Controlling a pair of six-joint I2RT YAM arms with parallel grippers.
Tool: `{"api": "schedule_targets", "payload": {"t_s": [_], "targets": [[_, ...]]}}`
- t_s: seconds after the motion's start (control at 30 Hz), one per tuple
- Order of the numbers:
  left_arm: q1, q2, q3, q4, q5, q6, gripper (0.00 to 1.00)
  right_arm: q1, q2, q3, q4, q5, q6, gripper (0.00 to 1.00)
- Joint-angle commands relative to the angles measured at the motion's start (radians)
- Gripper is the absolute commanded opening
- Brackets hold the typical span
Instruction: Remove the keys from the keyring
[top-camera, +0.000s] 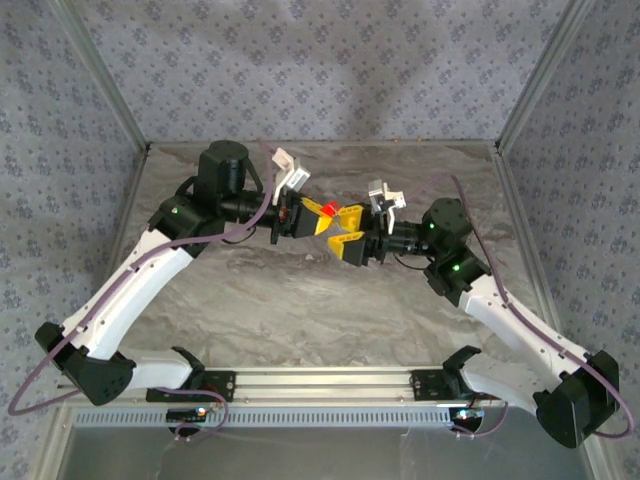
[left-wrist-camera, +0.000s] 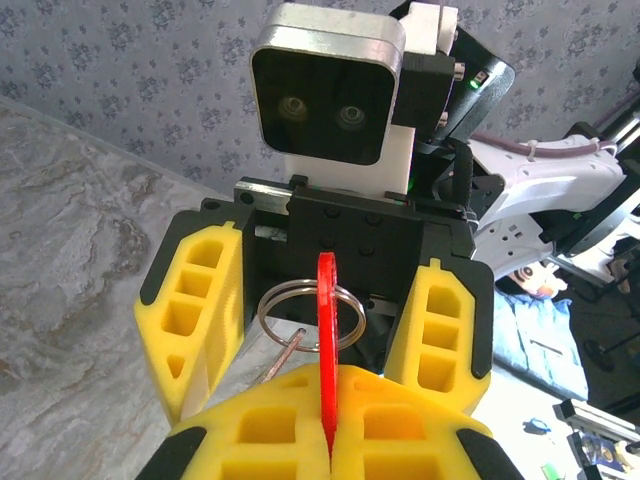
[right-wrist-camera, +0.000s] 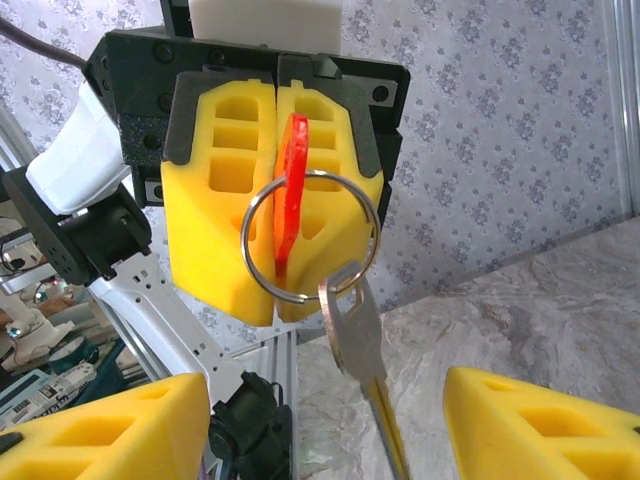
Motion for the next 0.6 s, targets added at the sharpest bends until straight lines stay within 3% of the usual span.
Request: {"api": "schedule_targets", "payload": {"t_s": [0.0, 0.3, 0.57], "targets": [[0.003, -0.016, 0.008, 0.041, 0.035, -0.017, 0.0, 0.013, -0.001, 0.041, 0.029, 0.025, -0.022, 0.62], [0.002, -0.028, -0.007, 0.051, 0.035, -0.023, 0.0, 0.022, -0.013, 0.049, 0.038, 0.094, -0.028, 0.51], [0.003, -0.037, -0.022, 0.06, 0.03, -0.024, 0.0, 0.024, -0.023, 0.049, 0.031, 0.126, -0.034, 0.26]]}}
